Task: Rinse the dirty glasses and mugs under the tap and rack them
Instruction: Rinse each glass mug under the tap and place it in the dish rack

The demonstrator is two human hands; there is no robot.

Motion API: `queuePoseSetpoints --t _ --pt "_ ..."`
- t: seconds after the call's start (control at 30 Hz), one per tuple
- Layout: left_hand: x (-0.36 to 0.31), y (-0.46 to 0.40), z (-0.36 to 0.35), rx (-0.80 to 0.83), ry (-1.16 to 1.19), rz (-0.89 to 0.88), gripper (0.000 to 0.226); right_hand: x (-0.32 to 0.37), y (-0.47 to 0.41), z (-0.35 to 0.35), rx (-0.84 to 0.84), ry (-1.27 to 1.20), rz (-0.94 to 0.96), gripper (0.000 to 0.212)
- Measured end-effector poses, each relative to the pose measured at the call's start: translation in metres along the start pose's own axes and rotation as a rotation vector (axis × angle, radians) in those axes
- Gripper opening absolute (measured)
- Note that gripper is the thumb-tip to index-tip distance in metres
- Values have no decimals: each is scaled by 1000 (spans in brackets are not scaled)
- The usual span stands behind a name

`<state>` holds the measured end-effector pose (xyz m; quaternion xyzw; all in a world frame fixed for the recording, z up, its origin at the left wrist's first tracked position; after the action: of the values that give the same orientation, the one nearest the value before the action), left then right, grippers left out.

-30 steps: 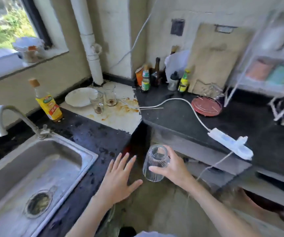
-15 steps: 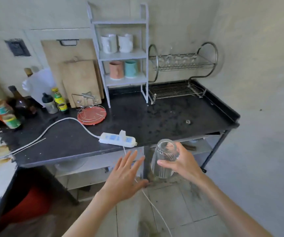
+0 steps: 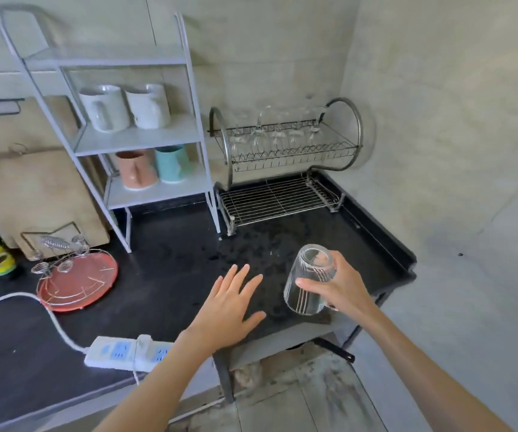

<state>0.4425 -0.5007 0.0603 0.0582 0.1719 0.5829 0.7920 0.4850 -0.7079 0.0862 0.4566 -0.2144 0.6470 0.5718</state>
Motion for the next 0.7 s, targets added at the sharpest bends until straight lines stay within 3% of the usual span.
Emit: queuePoseSetpoints --t 0.4,0.7 --pt "76 -162 3 62 195 355 65 20 -257 11 163 111 101 73" --pt "115 -243 8 140 219 485 65 28 -391 -28 312 186 131 78"
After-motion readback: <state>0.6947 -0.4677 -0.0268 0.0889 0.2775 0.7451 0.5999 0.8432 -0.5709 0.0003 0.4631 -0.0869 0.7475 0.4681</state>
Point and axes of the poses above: each hand's wrist, its own y-axis away from the middle knuckle, its own z-axis out of the back of the hand, x = y × z, the point moved 4 cm from there along -y, towards the middle knuckle, and after that the axes turned 12 degrees about x, right-handed, at the moved point
